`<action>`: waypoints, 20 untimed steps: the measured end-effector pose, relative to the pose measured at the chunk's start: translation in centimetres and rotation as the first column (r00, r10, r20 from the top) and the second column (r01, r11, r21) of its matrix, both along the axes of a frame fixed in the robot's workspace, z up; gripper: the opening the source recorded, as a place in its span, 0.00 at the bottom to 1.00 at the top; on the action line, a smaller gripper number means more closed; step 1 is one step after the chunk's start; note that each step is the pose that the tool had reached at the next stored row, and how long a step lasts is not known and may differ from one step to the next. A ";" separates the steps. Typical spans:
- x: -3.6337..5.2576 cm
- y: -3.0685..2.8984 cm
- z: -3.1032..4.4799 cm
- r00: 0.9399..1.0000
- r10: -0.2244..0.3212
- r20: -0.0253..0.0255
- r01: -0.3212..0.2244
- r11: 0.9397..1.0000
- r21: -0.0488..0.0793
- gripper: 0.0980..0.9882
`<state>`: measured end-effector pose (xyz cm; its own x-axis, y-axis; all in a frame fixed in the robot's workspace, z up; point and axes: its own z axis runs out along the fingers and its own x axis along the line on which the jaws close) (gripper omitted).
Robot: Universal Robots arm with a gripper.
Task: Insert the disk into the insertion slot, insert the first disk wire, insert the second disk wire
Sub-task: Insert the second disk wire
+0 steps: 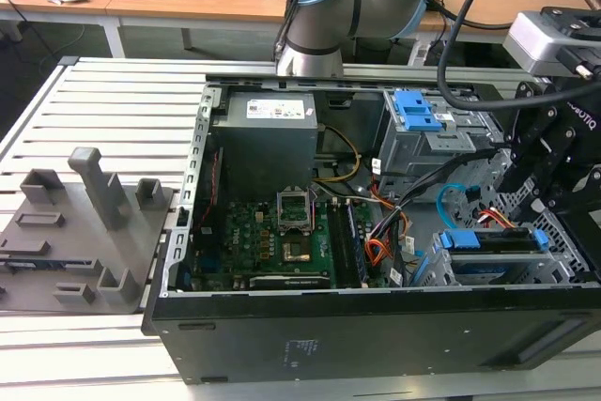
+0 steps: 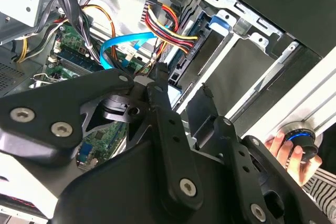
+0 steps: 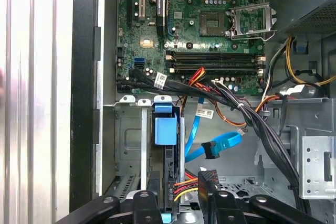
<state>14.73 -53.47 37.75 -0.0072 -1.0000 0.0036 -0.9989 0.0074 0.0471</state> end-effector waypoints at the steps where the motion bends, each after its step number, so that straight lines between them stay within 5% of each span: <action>1: 0.00 0.00 0.00 1.000 0.000 0.000 0.000 1.000 0.000 0.37; 8: -0.16 0.31 0.00 1.000 0.013 0.000 -0.013 1.000 0.000 0.37; 13: -0.16 0.36 0.00 0.992 0.124 0.000 -0.124 0.992 0.000 0.37; 20: -0.18 0.92 0.00 0.992 0.125 0.000 -0.125 0.992 0.000 0.37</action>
<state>14.55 -52.55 37.75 0.1179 -0.9930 0.0036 -0.9919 -0.1176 0.0471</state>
